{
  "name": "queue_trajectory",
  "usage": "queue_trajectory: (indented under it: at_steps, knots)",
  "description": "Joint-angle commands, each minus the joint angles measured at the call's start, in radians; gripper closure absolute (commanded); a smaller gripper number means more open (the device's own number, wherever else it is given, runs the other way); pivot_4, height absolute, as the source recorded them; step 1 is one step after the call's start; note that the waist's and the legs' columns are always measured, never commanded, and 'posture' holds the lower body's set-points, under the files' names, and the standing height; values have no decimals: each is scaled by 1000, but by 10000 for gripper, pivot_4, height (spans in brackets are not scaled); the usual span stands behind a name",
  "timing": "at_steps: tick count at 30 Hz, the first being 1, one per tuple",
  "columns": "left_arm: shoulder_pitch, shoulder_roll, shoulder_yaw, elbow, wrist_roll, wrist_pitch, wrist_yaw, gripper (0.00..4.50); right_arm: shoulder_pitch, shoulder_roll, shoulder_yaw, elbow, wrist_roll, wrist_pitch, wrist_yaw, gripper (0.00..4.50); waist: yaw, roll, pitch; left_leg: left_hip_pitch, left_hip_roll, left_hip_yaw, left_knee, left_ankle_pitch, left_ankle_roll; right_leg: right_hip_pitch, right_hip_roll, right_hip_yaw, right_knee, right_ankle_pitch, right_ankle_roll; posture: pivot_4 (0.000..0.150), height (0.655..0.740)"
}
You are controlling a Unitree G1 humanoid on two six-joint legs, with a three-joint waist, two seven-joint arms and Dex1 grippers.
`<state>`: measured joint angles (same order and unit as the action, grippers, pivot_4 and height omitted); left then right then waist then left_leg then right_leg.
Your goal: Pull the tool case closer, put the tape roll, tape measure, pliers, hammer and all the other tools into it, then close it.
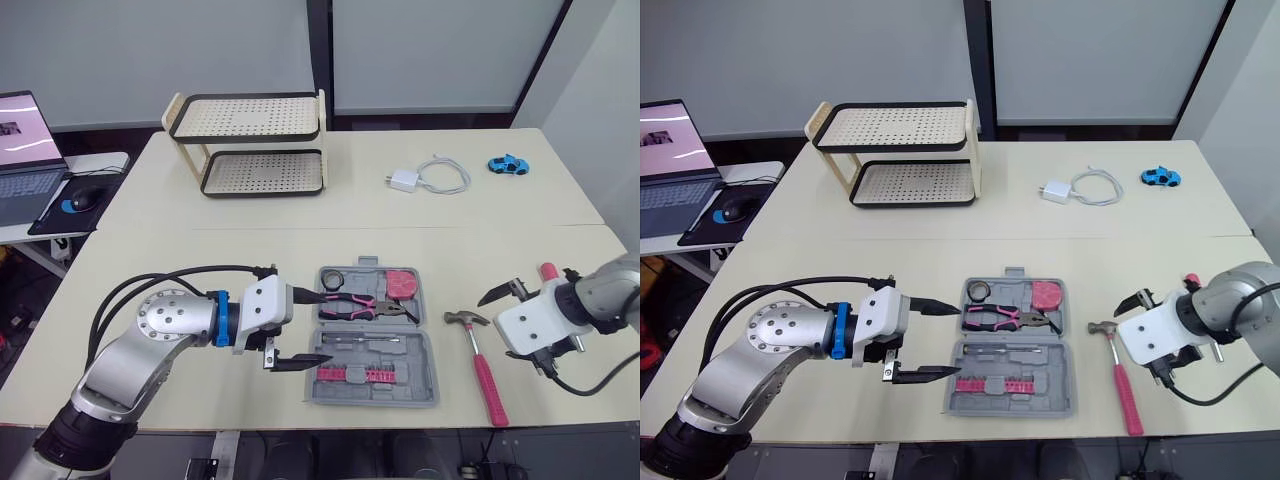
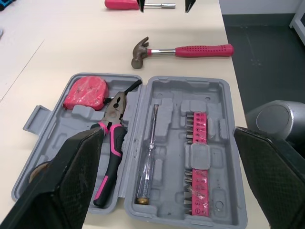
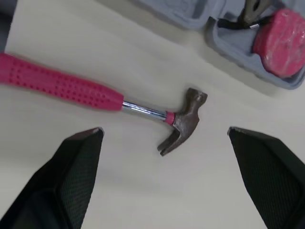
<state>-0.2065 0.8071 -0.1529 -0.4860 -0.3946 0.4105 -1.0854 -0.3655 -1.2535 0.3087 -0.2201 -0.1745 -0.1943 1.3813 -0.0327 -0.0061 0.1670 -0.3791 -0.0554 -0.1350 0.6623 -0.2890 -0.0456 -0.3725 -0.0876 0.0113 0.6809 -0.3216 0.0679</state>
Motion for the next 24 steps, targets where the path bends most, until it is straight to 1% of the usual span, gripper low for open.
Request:
queue_trajectory:
  at_steps: [1, 4, 10, 14, 24]
  knots:
    - [-8, 2, 5, -49, -18, 19, 6, 0, -71, 22, 69, 52, -79, -151, 72, 290, 0, 0, 0, 0, 0, 0, 0, 0, 0, 0, 0, 0, 0, 0, 0, 1500, 7318]
    - [-12, -1, 0, -63, -17, 34, 10, 0, -134, 70, 135, 111, -126, -246, 114, 290, 1, 0, 0, 0, 0, 0, 0, 0, 0, 0, 0, 1, 0, 0, 0, 1500, 7318]
    - [-6, -5, -2, -85, -17, 52, 14, 0, -238, 179, 226, 252, -225, -364, 125, 290, 0, 0, 0, 0, 0, 0, 0, 1, -1, -1, 0, 1, 0, 0, 0, 1500, 7318]
    - [1, -4, -4, -93, -19, 56, 6, 0, -276, 227, 265, 329, -277, -418, 117, 290, 1, 0, 0, 0, 0, -1, 0, 1, -1, -1, 0, 2, 0, 0, 0, 1500, 7318]
    - [0, -10, -20, -88, -2, 51, 8, 0, -318, 294, 334, 492, -389, -526, 79, 290, 0, 0, 0, 0, 0, -1, 0, 1, -1, -1, 0, 2, 1, 0, 0, 1500, 7318]
